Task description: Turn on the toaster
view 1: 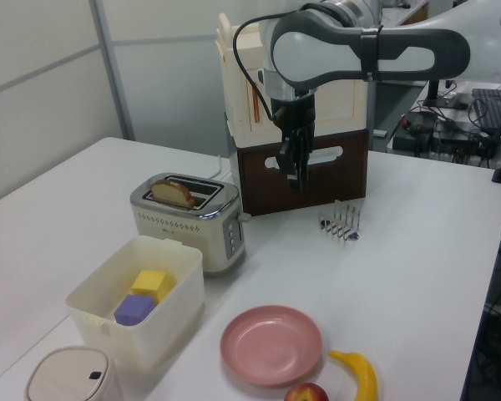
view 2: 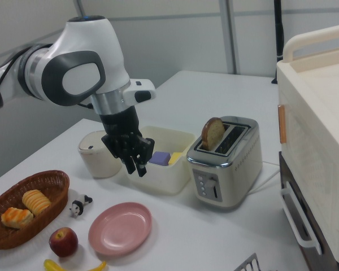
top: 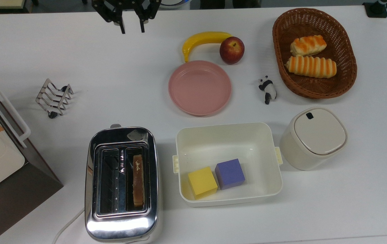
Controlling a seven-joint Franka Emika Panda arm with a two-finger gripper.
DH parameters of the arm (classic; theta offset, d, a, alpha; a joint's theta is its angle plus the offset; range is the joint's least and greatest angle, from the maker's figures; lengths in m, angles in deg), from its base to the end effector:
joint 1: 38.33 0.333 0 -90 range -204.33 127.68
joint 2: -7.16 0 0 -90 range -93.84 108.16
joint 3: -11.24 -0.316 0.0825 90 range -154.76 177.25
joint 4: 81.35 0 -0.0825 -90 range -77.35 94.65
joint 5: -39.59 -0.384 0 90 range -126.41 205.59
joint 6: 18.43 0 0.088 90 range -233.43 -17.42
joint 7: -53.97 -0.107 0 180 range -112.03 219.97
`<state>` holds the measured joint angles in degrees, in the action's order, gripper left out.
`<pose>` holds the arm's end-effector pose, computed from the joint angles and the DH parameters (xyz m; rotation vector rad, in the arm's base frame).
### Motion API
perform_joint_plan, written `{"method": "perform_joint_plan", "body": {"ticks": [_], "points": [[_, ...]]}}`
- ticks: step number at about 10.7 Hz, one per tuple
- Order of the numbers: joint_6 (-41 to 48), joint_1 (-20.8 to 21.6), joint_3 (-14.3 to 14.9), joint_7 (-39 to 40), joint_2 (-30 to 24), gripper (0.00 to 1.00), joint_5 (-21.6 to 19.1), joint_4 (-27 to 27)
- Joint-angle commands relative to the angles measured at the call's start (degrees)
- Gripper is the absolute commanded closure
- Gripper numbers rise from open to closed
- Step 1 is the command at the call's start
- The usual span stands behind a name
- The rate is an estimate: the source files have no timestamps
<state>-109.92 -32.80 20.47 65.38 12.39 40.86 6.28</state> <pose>0.5826 -0.0358 0.5950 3.1007 0.2110 -0.0425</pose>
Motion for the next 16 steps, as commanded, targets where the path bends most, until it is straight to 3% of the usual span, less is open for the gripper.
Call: {"method": "perform_joint_plan", "body": {"ticks": [1,6,16], "points": [[0.5,0.4,0.2,-1.0,-1.2,1.00,-0.9,1.1],[-7.1,-1.3,0.2,-1.0,4.9,1.00,-0.8,-1.9],[-29.9,-3.9,0.2,-1.7,17.5,1.00,-2.6,-2.1]]}}
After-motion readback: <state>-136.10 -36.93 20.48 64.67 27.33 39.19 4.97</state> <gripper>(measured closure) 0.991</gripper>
